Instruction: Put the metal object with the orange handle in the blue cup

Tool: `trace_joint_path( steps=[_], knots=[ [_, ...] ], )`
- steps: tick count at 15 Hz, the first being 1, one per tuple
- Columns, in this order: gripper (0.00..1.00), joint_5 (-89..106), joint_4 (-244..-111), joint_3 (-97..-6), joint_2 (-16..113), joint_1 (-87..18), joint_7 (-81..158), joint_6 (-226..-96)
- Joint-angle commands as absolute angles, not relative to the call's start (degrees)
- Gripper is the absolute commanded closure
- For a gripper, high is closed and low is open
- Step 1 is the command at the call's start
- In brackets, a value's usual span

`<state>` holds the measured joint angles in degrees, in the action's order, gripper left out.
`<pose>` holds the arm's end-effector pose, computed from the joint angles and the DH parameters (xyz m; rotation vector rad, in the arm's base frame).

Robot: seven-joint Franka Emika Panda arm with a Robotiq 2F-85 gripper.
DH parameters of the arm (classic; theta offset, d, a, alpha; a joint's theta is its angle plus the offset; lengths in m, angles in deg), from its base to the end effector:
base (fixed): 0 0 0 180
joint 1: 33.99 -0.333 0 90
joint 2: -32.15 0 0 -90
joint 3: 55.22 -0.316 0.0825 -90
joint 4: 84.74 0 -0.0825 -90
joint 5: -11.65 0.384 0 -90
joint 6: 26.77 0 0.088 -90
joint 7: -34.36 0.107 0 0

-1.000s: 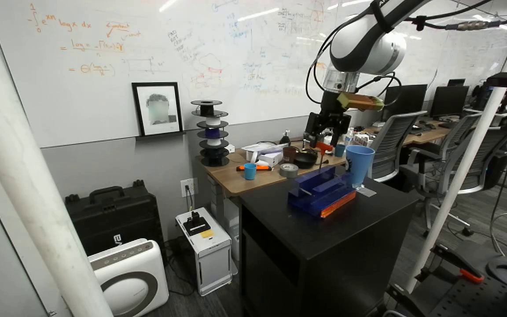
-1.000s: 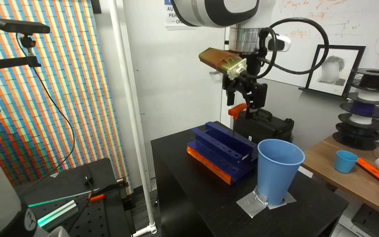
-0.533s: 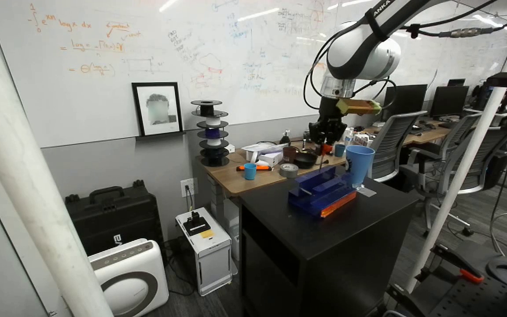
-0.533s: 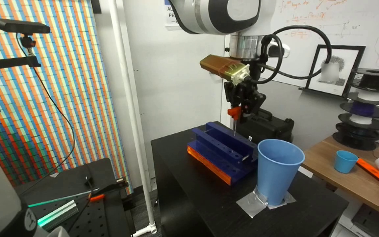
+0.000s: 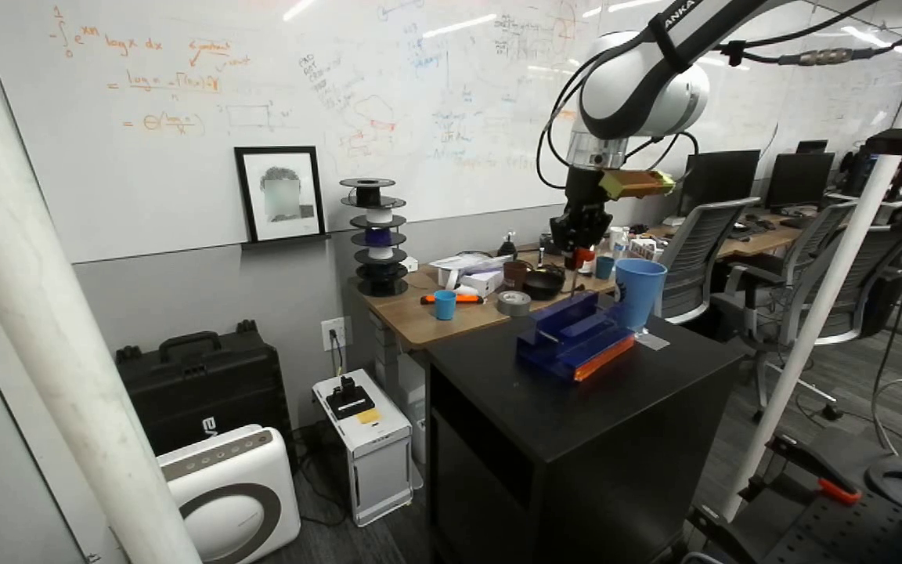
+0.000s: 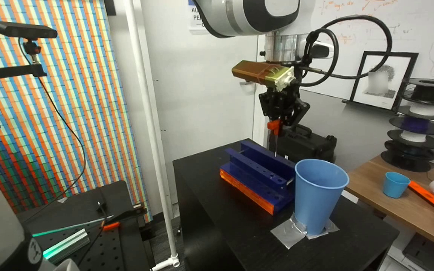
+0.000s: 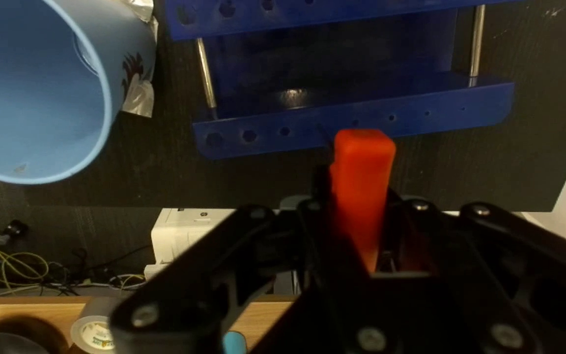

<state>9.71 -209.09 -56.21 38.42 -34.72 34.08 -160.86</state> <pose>0.5558 0.0161 0.3493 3.1165 0.0897 0.0949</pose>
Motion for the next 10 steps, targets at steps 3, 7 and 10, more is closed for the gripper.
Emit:
trace_joint_path(
  steps=[3, 7, 10],
  knots=[
    [0.86, 8.87, -206.29, -56.06, 34.79, -34.65, 31.27, -157.59],
    [0.86, 10.76, -205.39, -55.78, 31.57, -34.25, 28.88, -155.25],
    [0.86, 11.3, -204.89, -55.26, 28.6, -33.97, 28.63, -153.17]
  ],
)
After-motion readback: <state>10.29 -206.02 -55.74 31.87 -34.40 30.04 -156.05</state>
